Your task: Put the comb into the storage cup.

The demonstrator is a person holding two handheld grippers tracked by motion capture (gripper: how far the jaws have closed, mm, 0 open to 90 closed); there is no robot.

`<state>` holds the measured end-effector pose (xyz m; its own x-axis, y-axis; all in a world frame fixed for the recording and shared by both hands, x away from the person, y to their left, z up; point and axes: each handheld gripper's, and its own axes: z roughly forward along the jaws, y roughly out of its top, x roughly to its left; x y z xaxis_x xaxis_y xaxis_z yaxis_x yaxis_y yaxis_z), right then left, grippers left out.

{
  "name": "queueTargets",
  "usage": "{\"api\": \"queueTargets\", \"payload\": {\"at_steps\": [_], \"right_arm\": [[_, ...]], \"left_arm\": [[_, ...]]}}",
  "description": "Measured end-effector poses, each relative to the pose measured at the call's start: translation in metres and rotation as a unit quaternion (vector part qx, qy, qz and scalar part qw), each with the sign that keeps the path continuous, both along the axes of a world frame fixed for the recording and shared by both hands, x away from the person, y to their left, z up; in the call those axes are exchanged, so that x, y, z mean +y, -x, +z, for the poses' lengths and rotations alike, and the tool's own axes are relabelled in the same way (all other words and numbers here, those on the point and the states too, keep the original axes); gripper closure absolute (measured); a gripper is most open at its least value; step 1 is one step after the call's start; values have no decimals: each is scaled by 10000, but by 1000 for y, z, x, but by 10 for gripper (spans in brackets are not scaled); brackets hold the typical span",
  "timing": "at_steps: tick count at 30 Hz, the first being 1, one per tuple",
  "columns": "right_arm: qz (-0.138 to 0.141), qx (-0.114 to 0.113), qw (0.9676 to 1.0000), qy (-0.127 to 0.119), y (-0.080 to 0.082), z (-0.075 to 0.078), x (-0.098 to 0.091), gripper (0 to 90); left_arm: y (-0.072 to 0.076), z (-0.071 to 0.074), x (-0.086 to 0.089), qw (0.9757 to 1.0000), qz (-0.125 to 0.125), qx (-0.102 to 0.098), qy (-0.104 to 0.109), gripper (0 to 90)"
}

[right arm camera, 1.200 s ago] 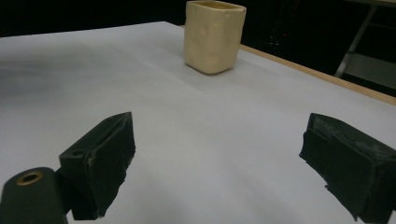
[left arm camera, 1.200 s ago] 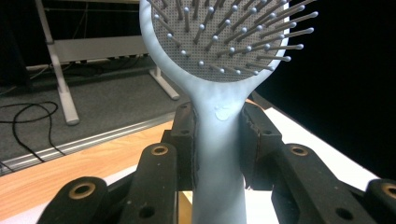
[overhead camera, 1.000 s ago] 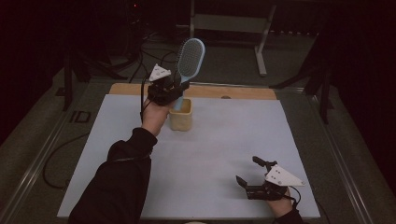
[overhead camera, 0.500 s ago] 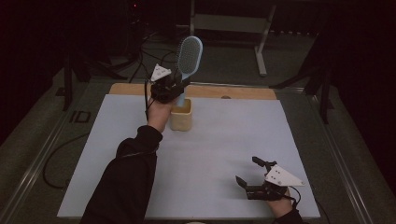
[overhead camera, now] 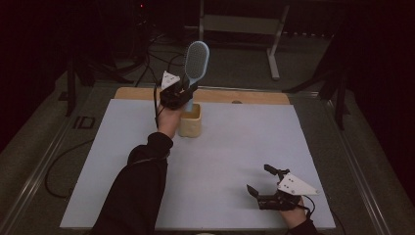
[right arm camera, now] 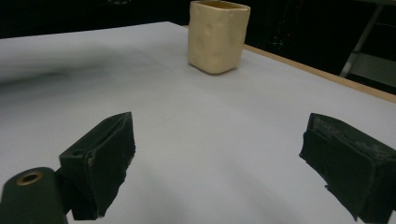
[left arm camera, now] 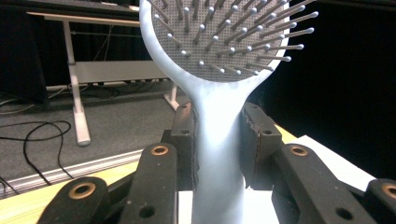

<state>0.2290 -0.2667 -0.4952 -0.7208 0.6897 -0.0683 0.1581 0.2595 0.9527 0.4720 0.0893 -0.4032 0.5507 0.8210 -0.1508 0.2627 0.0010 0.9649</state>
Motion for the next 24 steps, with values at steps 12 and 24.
{"api": "queueTargets", "payload": {"at_steps": [12,24], "right_arm": [[6,0,10000,-16,0,0,0,95],[13,9,10000,-24,0,0,0,95]], "left_arm": [[-6,-20,-4,9998,185,-15,-106,700],[-1,-36,-5,9988,346,-41,-341,699]]}}
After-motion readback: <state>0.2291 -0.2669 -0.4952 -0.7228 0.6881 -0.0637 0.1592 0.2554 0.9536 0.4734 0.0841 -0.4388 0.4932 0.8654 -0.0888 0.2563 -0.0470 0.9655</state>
